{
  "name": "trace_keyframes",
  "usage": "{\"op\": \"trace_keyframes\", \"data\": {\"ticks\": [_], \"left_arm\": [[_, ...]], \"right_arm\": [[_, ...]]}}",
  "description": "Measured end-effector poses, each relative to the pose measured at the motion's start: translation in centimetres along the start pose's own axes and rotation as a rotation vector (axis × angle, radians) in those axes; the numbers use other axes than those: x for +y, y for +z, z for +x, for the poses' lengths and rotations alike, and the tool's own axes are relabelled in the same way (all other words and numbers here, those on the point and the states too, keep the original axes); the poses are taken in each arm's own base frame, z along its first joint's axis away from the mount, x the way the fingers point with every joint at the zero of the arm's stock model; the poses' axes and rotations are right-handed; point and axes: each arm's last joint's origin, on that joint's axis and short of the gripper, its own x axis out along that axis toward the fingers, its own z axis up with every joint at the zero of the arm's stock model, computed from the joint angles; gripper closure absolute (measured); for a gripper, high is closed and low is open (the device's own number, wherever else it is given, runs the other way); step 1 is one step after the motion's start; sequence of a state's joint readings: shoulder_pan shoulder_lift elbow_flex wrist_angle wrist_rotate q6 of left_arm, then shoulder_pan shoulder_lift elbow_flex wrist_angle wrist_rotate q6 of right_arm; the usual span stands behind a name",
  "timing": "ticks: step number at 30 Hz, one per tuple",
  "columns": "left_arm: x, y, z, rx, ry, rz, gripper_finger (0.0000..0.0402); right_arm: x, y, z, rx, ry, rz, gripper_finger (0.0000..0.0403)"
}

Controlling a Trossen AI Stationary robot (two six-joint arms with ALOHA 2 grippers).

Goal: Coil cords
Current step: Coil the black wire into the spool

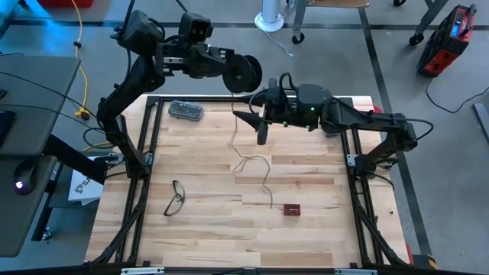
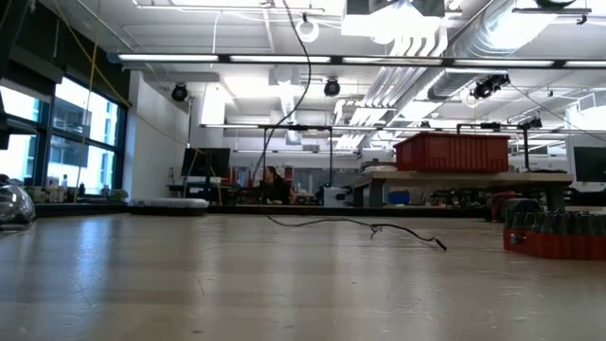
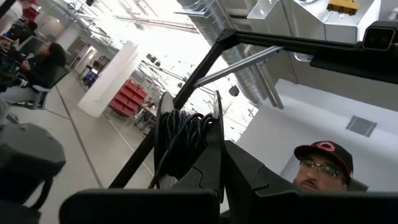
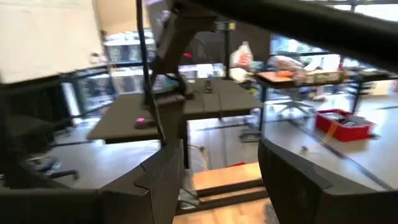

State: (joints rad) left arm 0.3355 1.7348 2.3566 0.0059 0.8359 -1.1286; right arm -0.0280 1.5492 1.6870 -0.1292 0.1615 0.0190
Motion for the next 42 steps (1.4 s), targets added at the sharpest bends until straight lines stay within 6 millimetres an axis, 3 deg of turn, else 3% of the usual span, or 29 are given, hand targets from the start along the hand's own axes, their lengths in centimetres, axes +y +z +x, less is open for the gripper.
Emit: {"op": "trace_keyframes", "data": {"ticks": [9,17,22,29,42], "left_arm": [[0.0,0.0,0.0,0.014,-0.006,0.005,0.0401],[-0.1,0.0,0.0,0.014,-0.007,0.001,0.0401],[-0.1,0.0,0.0,0.013,-0.007,0.001,0.0401],[-0.1,0.0,-0.1,0.004,-0.001,0.002,0.0401],[-0.1,0.1,-0.2,-0.010,0.007,0.008,0.0401]], "right_arm": [[0.2,0.9,-0.7,-0.041,0.111,0.038,0.0202],[-0.7,1.4,-2.1,-0.002,-0.079,-0.122,0.0202],[-0.9,1.9,-3.2,0.005,-0.034,-0.088,0.0202],[-0.5,1.8,-3.1,0.005,0.100,-0.002,0.0202],[-0.2,1.1,-2.0,0.022,0.137,0.024,0.0202]]}}
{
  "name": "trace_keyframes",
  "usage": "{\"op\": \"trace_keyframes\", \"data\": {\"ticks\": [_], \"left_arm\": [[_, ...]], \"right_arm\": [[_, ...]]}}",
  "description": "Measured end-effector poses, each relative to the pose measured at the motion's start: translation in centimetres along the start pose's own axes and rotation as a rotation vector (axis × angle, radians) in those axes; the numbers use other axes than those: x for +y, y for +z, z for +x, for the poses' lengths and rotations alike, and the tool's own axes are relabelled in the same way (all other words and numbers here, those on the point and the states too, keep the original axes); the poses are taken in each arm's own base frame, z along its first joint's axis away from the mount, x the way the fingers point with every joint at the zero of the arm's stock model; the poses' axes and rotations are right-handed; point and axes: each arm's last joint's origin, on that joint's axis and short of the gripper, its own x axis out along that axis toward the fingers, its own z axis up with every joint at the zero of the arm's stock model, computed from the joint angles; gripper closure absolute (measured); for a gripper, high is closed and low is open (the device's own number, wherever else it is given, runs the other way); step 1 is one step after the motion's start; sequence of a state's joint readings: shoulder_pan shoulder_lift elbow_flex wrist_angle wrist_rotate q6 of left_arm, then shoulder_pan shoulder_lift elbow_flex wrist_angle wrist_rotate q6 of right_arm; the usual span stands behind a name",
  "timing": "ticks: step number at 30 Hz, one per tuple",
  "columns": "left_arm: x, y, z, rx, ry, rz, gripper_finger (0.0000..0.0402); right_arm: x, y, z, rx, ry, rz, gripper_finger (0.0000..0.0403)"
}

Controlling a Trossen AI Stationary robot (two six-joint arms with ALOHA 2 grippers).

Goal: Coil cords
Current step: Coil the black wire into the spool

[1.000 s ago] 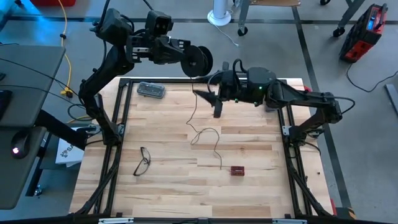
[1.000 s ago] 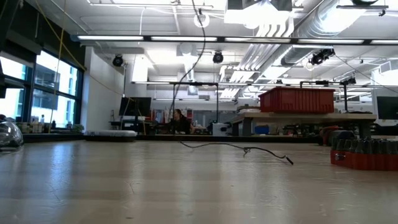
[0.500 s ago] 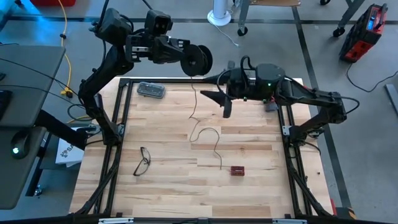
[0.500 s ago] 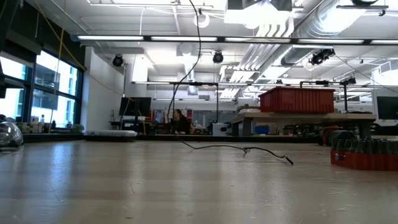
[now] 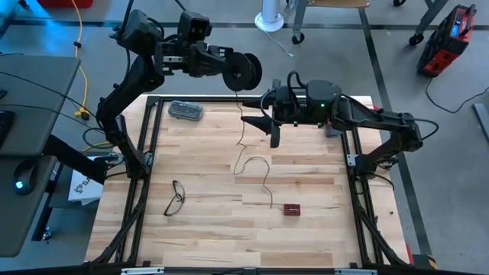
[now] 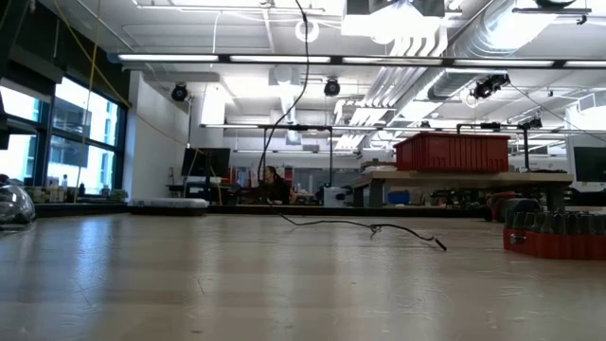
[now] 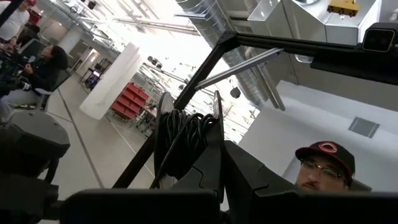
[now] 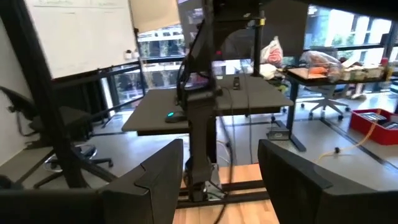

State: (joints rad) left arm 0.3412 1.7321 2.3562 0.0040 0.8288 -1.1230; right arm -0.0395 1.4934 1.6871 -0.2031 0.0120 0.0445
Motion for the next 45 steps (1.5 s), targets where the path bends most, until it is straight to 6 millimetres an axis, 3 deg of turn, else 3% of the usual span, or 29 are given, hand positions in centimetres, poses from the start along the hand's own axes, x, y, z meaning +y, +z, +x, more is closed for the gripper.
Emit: {"op": "trace_keyframes", "data": {"ticks": [5,14,27,38,42,45], "left_arm": [[0.0,0.0,0.0,-0.001,0.000,0.002,0.0401],[0.0,0.0,0.0,-0.002,0.002,0.006,0.0401],[0.2,0.2,-0.3,-0.008,0.012,0.012,0.0401],[0.2,0.2,-0.3,-0.008,0.012,0.012,0.0401],[0.2,0.2,-0.3,-0.008,0.012,0.012,0.0401],[0.1,0.2,-0.3,-0.008,0.011,0.013,0.0401]], "right_arm": [[0.0,0.0,0.1,-0.001,0.009,0.001,0.0202],[-0.1,-1.4,2.0,0.020,-0.007,0.008,0.0202],[0.0,-0.8,1.0,0.019,-0.007,0.001,0.0264],[-0.1,-1.0,1.2,0.029,-0.018,-0.004,0.0277],[-0.1,-1.0,1.2,0.028,-0.040,-0.028,0.0315],[0.2,-1.0,1.2,0.028,-0.032,-0.035,0.0376]]}}
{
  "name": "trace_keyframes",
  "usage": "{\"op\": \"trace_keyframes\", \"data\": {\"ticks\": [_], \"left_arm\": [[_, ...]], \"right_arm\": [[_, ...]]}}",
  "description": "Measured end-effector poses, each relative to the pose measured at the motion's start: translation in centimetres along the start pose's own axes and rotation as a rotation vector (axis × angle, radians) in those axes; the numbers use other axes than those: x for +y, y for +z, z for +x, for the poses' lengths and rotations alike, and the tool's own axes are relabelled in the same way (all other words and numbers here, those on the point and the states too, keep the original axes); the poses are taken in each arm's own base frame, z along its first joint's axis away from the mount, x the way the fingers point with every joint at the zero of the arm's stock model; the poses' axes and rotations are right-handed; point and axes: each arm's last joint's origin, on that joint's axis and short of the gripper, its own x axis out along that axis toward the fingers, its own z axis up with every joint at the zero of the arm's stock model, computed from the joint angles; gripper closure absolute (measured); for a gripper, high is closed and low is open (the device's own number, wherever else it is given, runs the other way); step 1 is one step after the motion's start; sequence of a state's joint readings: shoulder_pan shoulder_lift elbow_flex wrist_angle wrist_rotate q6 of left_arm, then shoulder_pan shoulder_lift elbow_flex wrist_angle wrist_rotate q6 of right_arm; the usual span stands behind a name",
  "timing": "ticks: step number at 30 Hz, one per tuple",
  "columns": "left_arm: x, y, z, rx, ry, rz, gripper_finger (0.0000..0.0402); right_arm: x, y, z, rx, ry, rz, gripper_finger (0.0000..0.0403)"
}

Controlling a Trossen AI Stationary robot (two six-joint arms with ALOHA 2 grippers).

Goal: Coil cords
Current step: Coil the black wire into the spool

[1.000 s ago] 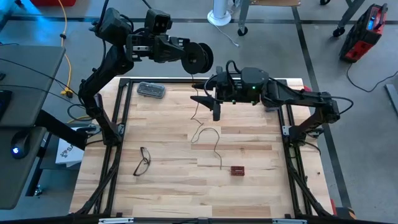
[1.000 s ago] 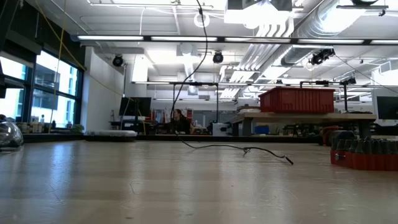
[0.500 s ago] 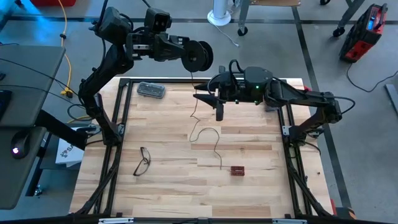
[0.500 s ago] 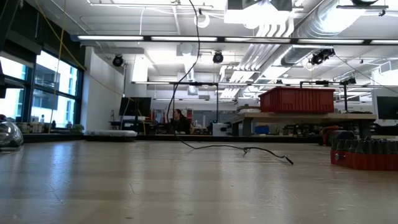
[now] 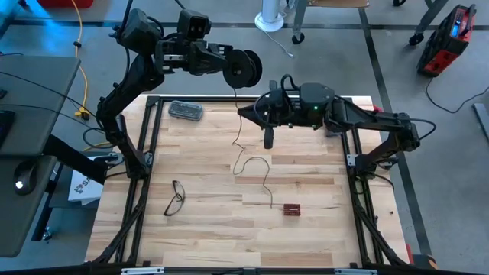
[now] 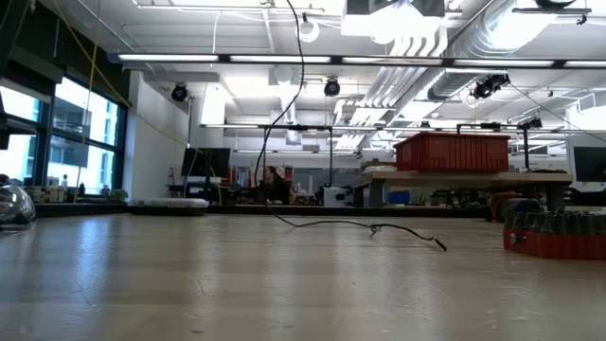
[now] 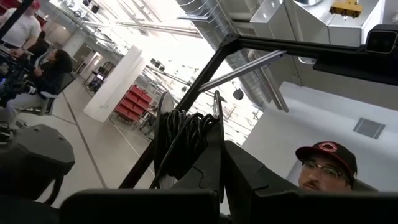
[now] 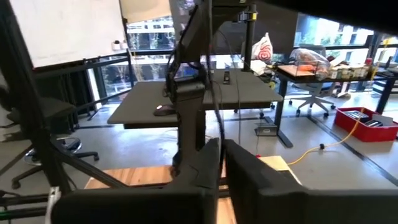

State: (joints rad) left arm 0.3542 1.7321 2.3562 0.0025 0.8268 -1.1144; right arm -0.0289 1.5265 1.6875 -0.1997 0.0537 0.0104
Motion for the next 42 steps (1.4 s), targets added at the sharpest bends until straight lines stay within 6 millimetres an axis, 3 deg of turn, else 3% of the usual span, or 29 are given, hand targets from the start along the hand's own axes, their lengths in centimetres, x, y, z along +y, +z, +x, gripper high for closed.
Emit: {"op": "trace_keyframes", "data": {"ticks": [10,17,23,30,42], "left_arm": [[1.1,1.2,-1.5,-0.065,0.108,0.166,0.0401],[1.0,1.2,-4.2,-0.013,0.313,0.064,0.0401],[1.0,-0.8,-6.1,0.081,0.546,-0.122,0.0401],[1.1,-3.2,-6.5,0.206,0.654,-0.298,0.0401],[0.4,-1.7,-5.4,0.048,0.601,-0.170,0.0401]], "right_arm": [[2.9,-0.3,-0.5,0.040,0.104,0.037,0.0402],[4.4,0.2,-3.0,0.108,0.110,0.039,0.0402],[4.0,1.1,-5.8,0.135,0.059,0.002,0.0402],[2.8,2.4,-8.2,0.094,0.020,-0.023,0.0403],[2.3,2.7,-8.8,0.087,0.028,-0.034,0.0403]]}}
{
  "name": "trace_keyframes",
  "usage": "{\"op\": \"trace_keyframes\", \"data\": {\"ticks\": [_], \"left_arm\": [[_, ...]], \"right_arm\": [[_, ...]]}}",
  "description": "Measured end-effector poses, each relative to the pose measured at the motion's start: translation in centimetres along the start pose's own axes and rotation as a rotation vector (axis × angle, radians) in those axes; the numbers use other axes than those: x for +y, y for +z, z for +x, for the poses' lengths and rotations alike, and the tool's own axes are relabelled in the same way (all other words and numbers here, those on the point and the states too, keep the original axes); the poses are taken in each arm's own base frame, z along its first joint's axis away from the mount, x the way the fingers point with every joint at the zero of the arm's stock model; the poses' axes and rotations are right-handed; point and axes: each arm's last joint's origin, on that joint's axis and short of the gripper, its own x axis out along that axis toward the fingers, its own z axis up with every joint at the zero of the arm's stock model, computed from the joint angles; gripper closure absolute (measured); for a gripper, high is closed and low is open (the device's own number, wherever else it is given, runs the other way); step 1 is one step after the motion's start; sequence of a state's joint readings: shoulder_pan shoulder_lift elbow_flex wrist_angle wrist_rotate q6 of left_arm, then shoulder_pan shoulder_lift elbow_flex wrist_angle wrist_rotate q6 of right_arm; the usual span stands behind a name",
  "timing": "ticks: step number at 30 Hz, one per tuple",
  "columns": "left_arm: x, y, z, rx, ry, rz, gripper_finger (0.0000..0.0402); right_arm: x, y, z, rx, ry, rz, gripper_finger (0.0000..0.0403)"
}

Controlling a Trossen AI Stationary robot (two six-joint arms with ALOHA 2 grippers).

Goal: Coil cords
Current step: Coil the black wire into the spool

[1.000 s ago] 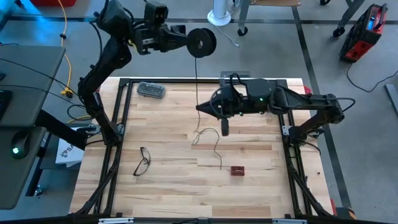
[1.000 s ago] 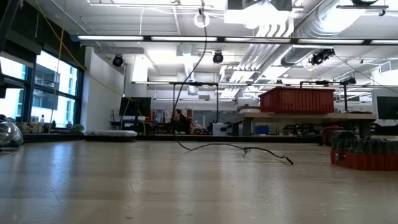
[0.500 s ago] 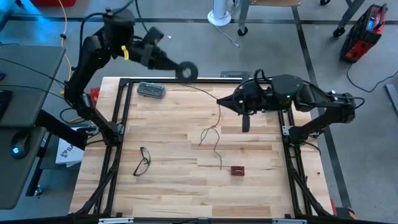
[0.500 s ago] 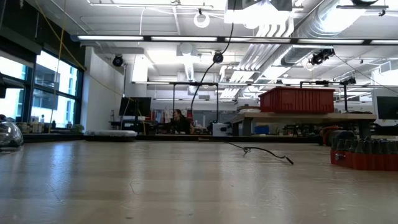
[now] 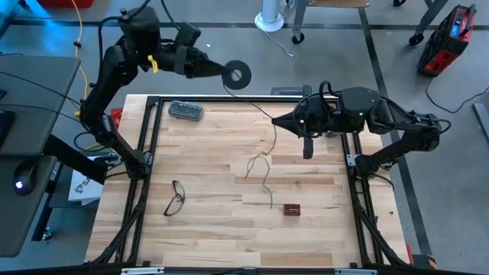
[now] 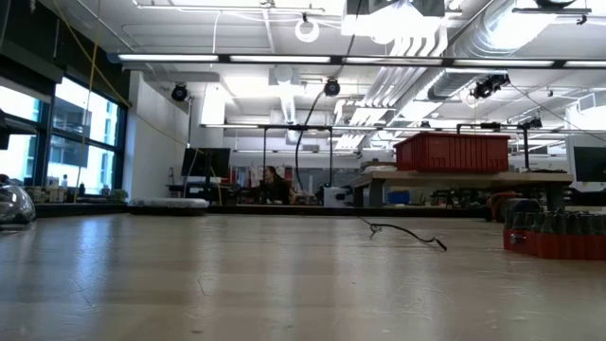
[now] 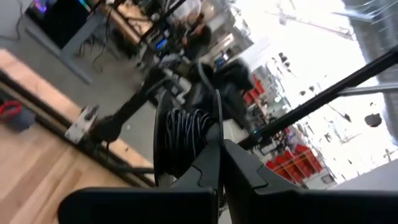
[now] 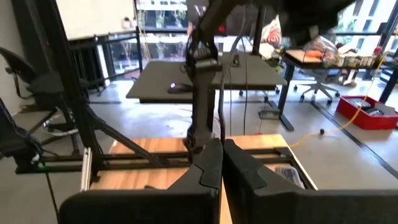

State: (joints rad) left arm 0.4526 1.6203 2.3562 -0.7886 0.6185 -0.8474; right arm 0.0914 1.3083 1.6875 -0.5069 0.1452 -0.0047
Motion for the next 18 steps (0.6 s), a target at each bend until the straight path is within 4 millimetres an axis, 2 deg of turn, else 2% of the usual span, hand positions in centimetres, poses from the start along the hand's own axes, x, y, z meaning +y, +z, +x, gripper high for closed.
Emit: {"op": "trace_keyframes", "data": {"ticks": [8,18], "left_arm": [[-0.7,0.9,-0.6,-0.069,-0.060,-0.005,0.0401],[-1.4,-1.4,-2.3,0.106,-0.017,-0.219,0.0401]], "right_arm": [[0.0,-0.4,-0.1,0.046,0.001,-0.010,0.0403],[-0.1,-0.2,-0.7,0.039,0.001,-0.020,0.0403]]}}
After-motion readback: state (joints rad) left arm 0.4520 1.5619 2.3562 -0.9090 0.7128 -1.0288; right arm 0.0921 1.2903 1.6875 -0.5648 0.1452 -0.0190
